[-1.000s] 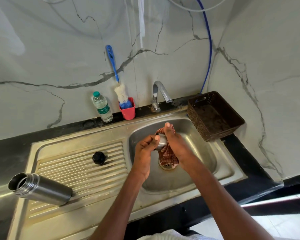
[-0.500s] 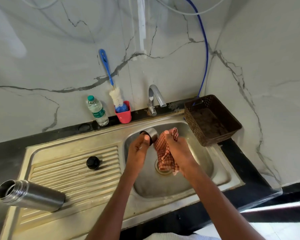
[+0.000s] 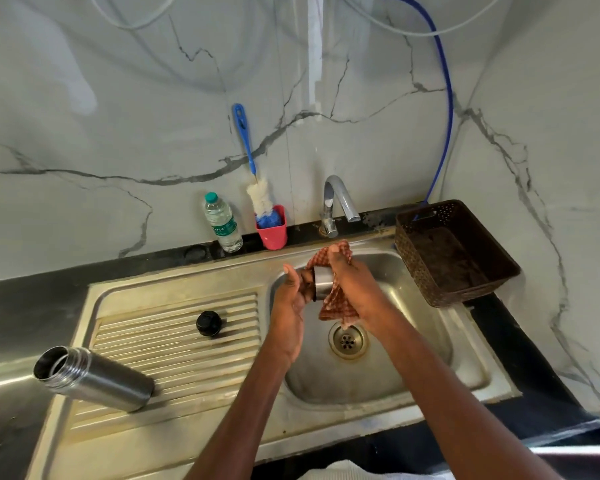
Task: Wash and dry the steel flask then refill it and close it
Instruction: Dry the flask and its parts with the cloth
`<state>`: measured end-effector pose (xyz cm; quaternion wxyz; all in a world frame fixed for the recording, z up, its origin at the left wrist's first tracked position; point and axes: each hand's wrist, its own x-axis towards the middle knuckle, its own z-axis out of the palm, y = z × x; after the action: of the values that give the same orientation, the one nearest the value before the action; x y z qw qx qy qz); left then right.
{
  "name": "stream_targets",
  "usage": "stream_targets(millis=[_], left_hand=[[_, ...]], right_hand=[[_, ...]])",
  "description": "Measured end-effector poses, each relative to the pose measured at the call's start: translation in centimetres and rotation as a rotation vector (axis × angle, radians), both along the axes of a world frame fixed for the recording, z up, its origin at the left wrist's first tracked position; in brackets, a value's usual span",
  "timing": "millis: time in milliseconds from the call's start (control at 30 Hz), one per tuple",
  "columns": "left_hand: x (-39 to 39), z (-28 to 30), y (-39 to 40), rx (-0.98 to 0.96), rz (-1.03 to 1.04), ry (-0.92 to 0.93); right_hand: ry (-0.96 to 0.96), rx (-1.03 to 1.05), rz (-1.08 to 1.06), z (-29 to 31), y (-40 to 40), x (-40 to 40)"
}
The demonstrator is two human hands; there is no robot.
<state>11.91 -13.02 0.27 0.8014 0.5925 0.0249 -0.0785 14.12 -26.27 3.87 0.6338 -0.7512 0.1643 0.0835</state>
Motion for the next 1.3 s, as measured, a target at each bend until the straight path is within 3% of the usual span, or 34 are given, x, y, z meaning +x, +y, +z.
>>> stream_targets(millis=[67, 167, 200, 267, 367, 533, 600, 700, 833, 1100, 1200, 1300], left_hand=[[0.3, 0.7, -0.1, -0.014, 0.039, 0.026], [0.7, 1.3, 0.3, -0.075, 0.007, 0.046], [0.6, 1.3, 0.4, -0.094, -0.005, 0.038], [0.0, 0.9, 0.4, -0.061, -0.001, 0.018], [-1.4, 1.1, -0.2, -0.001, -0.077, -0.030], [-1.3, 1.6, 0.0, 0.018, -0.052, -0.018], [-0.9, 1.9, 0.0, 0.093, -0.054, -0.051], [-0.1, 1.7, 0.3, 0.182, -0.026, -0.101], [0.5, 0.7, 0.6, 0.288, -0.030, -0.121], [-0.2, 2.7, 0.1, 0.082, -0.135, -0.033], [-0.3, 2.6, 0.4, 0.026, -0.185, -0.034], [-0.7, 2.6, 0.7, -0.046, -0.206, -0.055]], right_hand=[[-0.156, -0.097, -0.005, 0.0, 1.2, -1.1], [-0.507, -0.665, 0.205, -1.8, 3.1, -2.7], [-0.547, -0.759, 0.245, -2.0, 3.2, -2.7], [-0.487, -0.731, 0.208, -1.5, 2.6, -1.7], [-0.226, -0.514, 0.153, 0.0, 1.1, -0.2], [0.189, 0.279, -0.132, 0.4, 0.3, -0.2], [0.212, 0.443, -0.234, -0.3, 1.8, -1.1], [-0.011, 0.272, -0.300, -1.0, 4.0, -2.8], [-0.331, -0.136, -0.227, -2.0, 3.5, -3.6], [-0.675, -0.566, -0.045, -2.9, 1.9, -3.0], [-0.610, -0.598, -0.012, -1.8, 2.3, -2.9], [-0.385, -0.363, -0.077, 0.9, 2.5, -2.1]])
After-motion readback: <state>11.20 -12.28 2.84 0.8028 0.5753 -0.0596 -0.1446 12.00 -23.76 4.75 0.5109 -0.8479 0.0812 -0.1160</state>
